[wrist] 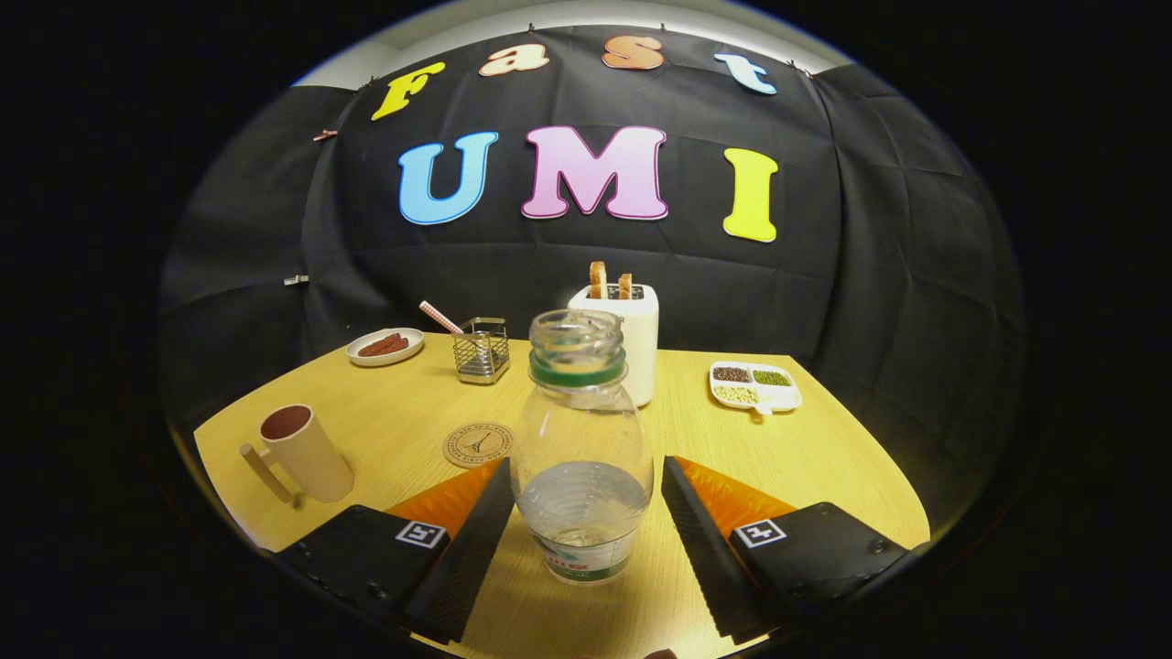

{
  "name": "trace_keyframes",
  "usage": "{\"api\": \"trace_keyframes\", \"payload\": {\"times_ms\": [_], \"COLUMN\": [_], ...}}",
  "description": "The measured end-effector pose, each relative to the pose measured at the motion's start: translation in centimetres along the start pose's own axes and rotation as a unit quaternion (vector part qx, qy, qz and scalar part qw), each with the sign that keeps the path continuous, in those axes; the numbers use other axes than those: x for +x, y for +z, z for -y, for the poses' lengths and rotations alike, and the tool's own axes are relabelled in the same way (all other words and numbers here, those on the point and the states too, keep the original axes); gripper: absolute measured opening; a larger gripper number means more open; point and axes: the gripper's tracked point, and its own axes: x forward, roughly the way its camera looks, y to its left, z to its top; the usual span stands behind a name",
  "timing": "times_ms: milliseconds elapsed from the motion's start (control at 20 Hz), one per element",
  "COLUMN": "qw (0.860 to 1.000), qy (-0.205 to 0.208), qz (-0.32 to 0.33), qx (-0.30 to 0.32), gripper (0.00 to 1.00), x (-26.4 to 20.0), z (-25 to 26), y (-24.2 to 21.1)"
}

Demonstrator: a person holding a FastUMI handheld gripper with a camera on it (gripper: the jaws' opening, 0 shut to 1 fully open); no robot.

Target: Take the bottle from table, then pour the juice into the cup, finally place the bottle on the coaster

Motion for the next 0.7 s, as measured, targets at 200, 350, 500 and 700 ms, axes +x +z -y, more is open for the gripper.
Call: {"api": "trace_keyframes", "payload": {"times_ms": [200,350,500,700], "qw": [1.0,1.0,1.0,1.0], "qy": [-0.003,0.002,0.005,0.008], "qz": [-0.002,-0.008,-0.011,0.002], "qx": [0.008,0.011,0.009,0.006], "gripper": [0.98,0.98,0.94,0.81], "x": [0.3,0.4,0.3,0.3], "z": [0.1,-0.3,-0.3,-0.5], "y": [-0.6,-1.2,-1.8,-1.7]}}
